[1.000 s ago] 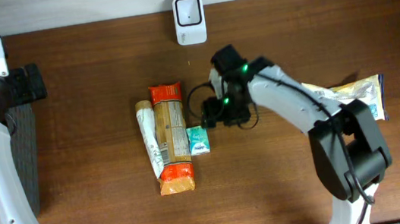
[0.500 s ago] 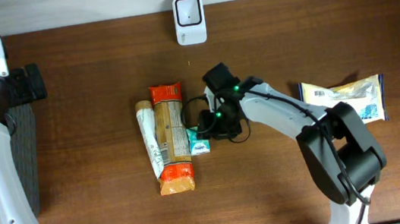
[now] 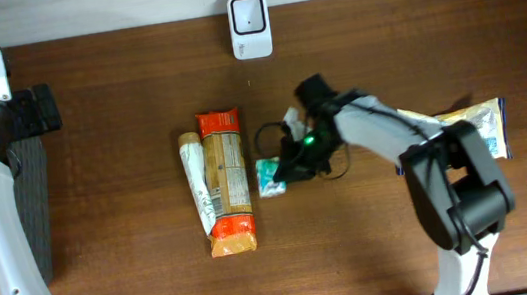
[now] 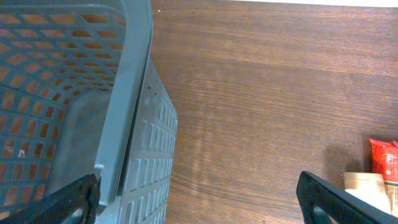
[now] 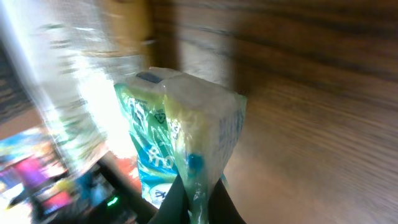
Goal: Scan the item barcode
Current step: 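Reach the right gripper to the green tissue pack and grasp it, then lift the tissue pack and hold it before the barcode scanner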
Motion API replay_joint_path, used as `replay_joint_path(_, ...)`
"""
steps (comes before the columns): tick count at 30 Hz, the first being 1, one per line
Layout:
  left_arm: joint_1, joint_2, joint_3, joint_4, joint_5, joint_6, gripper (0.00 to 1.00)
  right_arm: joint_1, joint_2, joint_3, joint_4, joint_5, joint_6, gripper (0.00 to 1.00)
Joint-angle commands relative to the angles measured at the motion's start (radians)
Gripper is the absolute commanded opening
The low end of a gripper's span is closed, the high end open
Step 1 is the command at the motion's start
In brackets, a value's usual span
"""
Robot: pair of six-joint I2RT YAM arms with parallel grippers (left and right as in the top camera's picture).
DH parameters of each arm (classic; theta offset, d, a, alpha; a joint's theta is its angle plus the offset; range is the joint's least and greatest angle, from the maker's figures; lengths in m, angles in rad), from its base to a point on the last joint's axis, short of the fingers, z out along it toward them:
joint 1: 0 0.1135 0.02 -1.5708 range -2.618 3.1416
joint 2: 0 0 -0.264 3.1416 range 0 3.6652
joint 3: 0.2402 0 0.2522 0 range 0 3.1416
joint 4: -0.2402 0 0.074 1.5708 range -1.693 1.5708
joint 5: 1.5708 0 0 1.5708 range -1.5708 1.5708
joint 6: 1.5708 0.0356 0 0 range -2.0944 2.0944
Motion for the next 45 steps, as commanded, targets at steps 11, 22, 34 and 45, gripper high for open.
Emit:
replay_joint_path(11,0.001,0.001,0.006,0.001,0.0,-0.009,0.99,-0.277,-0.124,-0.007,-0.004,-0.78,-0.344,0.04)
replay_joint_path(22,0.001,0.001,0.006,0.001,0.001,-0.009,0.99,-0.407,-0.409,0.053,-0.004,-0.78,-0.187,0.04)
replay_joint_path(34,0.001,0.001,0.006,0.001,0.0,-0.009,0.99,-0.288,-0.493,0.066,0.031,-0.191,-0.055,0.04)
replay_joint_path(45,0.001,0.001,0.006,0.001,0.0,-0.009,0.99,0.13,0.008,0.991,-0.335,1.18,-0.298,0.04)
